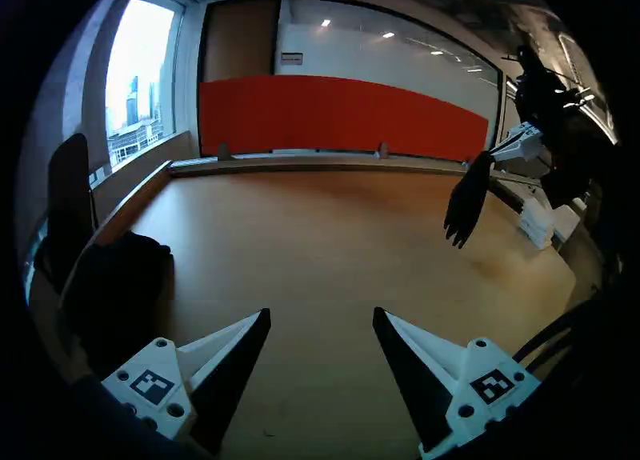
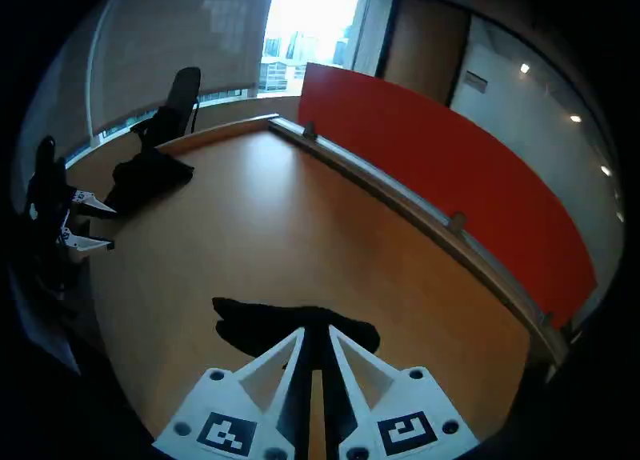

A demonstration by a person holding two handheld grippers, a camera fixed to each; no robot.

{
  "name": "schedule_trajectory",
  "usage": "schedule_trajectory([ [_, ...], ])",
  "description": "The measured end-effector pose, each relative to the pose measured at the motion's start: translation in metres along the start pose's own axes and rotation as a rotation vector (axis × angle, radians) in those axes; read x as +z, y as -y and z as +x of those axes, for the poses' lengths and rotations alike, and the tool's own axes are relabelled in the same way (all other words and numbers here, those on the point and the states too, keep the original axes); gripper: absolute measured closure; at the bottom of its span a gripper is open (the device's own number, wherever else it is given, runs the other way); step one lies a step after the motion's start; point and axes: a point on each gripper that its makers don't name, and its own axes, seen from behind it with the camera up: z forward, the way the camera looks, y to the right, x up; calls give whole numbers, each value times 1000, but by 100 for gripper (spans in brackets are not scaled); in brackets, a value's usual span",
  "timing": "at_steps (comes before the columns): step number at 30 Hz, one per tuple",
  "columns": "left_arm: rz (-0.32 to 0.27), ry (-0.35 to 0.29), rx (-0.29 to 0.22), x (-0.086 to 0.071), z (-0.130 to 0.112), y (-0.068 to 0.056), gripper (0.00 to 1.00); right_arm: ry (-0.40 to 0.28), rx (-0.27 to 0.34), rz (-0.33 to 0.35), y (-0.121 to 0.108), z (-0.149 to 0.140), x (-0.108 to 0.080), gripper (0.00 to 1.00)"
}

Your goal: Fold towel

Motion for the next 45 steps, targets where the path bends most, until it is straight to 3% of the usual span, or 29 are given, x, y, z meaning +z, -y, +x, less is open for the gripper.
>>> schedule_trajectory([
  [9, 37, 9, -12, 0, 0, -16, 5, 21, 7, -2, -49, -27, -17, 94],
  [25, 94, 30, -33, 7, 4, -17, 5, 132, 30, -59, -151, -96, -50, 94],
  [45, 123, 50, -22, 15, 7, -24, 5, 232, 78, -137, -240, -150, -84, 94],
])
